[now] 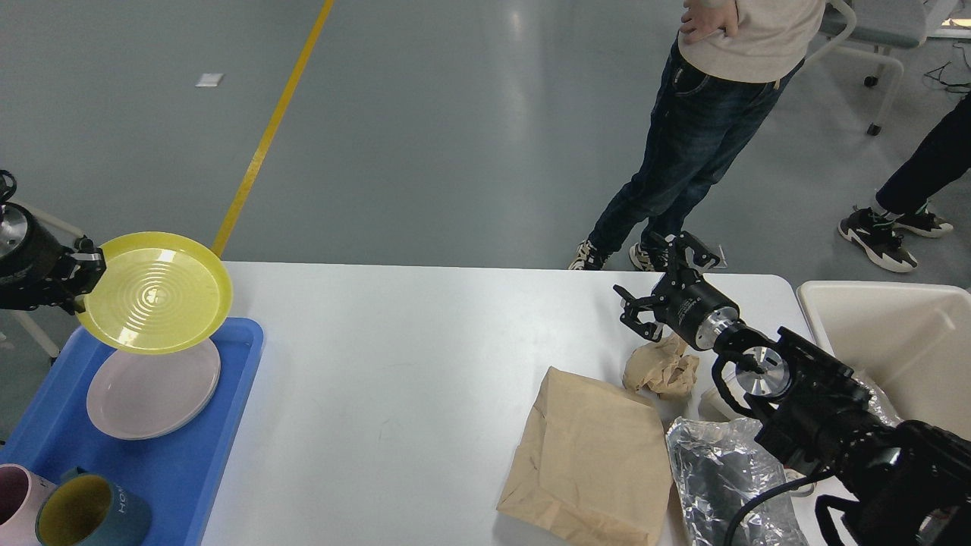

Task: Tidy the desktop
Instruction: 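Lower the yellow plate onto the pink plate and open the left gripper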

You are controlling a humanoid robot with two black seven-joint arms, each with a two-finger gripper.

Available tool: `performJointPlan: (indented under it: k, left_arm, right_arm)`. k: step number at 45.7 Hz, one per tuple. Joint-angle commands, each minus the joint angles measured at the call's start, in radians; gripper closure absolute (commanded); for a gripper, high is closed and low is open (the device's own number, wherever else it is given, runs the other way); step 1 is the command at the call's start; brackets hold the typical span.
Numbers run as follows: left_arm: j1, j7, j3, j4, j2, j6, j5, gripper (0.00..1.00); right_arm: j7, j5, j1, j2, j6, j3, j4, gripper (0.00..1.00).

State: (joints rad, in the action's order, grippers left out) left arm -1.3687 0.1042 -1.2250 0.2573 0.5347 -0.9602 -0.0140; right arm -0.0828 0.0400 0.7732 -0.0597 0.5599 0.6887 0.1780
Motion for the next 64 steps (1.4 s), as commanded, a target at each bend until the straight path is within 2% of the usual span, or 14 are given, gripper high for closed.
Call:
performJointPlan:
  k: [1,21,34,40,47,52,57,61,64]
  left_arm:
    - [0.089,0.002,0.024,-0.088,0.01,0.0,0.0,1.0]
    - [0.362,0.012,0.154,-0.308,-0.061,0.0,0.003,1.0]
    - [0.373,0.009,0.157,-0.317,-0.081,0.0,0.003,1.0]
    - [0.373,0.0,0.157,-0.316,-0.081,0.0,0.003,0.86]
    - [0.373,-0.001,0.157,-0.316,-0.081,0.006,0.003,0.59]
    - [0.373,-0.003,0.159,-0.313,-0.081,0.064,0.002,0.4]
    - [0.373,-0.005,0.173,-0.309,-0.081,0.161,0.0,0.17]
    - [0.373,0.002,0.234,-0.308,-0.082,0.254,0.003,0.12]
    - [0.373,0.008,0.277,-0.306,-0.084,0.279,0.005,0.07]
  right_arm:
    - [0.0,0.0,0.0,0.0,0.0,0.0,0.0,0.0]
    - [0.0,0.0,0.0,0.0,0.0,0.0,0.0,0.0]
    - [0.0,0.0,0.0,0.0,0.0,0.0,0.0,0.0]
    - [0.0,0.0,0.0,0.0,0.0,0.0,0.0,0.0]
    - [0.0,0.0,0.0,0.0,0.0,0.0,0.0,0.0]
    - [0.0,0.0,0.0,0.0,0.0,0.0,0.0,0.0]
    - [0.0,0.0,0.0,0.0,0.0,0.0,0.0,0.0]
    - [0.0,0.0,0.0,0.0,0.0,0.0,0.0,0.0]
    - [0.0,0.0,0.0,0.0,0.0,0.0,0.0,0.0]
